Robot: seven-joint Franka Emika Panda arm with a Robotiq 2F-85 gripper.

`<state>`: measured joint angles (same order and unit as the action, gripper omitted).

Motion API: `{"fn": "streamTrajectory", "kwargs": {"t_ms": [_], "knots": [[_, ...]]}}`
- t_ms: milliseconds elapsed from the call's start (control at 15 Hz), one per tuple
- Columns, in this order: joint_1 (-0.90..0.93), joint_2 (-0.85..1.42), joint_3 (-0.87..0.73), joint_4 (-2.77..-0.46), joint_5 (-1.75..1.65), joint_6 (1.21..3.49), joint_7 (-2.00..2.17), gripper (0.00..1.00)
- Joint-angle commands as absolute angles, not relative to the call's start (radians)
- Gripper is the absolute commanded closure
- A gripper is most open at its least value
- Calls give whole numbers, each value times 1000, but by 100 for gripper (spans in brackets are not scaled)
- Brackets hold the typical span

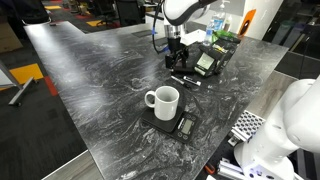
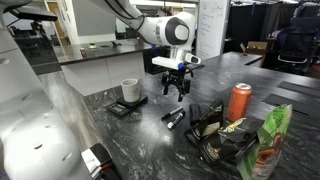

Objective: Put the marker in the mug cup

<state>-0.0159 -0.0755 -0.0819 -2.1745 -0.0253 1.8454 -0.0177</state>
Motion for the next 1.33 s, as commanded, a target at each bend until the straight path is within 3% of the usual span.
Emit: {"fn": "streamTrajectory", "kwargs": {"t_ms": [0, 467, 533, 600, 667, 800, 867, 933, 1067, 1133, 1200, 1267], "knots": [[-43, -1, -90, -2150, 21, 1872, -83, 0], [-48, 72, -84, -2125, 58, 1851, -109, 0], [-49, 77, -84, -2123, 61, 1849, -111, 25], [-50, 80, -84, -2121, 64, 1847, -113, 28], [-51, 81, -85, -2117, 65, 1845, -113, 20], [-53, 85, -85, -2110, 69, 1839, -114, 25], [-53, 87, -85, -2106, 71, 1837, -115, 36], [-54, 87, -85, -2103, 73, 1836, -115, 34], [-55, 87, -85, -2099, 73, 1833, -115, 48], [-55, 86, -85, -2097, 75, 1831, -114, 44], [-55, 87, -85, -2095, 74, 1831, -113, 49], [-55, 87, -85, -2094, 75, 1830, -112, 45]]}}
